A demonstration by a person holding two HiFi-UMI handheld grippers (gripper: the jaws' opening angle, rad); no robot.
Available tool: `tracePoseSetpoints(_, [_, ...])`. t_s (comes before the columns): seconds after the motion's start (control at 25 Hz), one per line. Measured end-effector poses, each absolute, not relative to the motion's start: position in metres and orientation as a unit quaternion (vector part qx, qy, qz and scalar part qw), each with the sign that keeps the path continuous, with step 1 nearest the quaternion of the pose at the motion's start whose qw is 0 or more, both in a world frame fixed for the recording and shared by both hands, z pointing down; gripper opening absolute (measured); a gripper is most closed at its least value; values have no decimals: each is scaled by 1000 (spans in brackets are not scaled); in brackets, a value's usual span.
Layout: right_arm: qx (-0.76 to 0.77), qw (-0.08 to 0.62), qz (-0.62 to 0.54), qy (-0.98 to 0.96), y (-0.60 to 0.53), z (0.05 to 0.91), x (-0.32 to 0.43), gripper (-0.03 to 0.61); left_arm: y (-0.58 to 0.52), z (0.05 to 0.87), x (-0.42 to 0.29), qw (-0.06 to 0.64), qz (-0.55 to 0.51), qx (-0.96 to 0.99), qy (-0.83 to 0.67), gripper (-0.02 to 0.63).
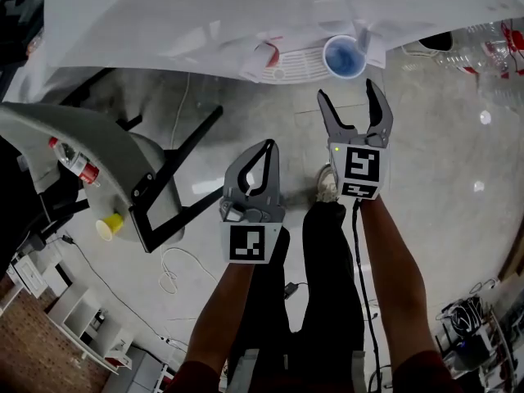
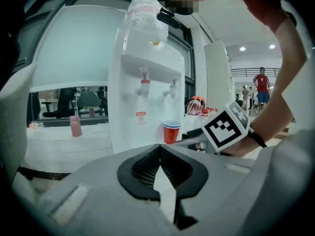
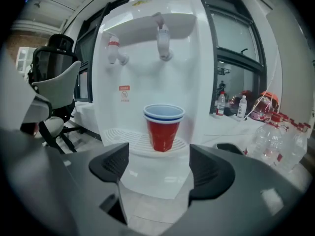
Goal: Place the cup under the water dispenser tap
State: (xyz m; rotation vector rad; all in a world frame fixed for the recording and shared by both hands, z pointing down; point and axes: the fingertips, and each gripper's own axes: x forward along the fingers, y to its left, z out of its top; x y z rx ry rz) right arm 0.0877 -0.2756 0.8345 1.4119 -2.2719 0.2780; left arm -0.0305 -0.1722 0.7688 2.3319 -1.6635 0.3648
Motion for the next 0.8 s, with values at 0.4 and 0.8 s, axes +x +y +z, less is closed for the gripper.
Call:
tracePoseSetpoints(0.4, [534, 236, 126, -802, -192, 785, 104, 377, -154, 701, -36, 104, 109, 820, -553, 0])
tracePoseSetpoints(0.8, [575, 206, 111, -784, -127, 653, 120, 367, -123, 584, -38, 76, 86, 837, -535, 0])
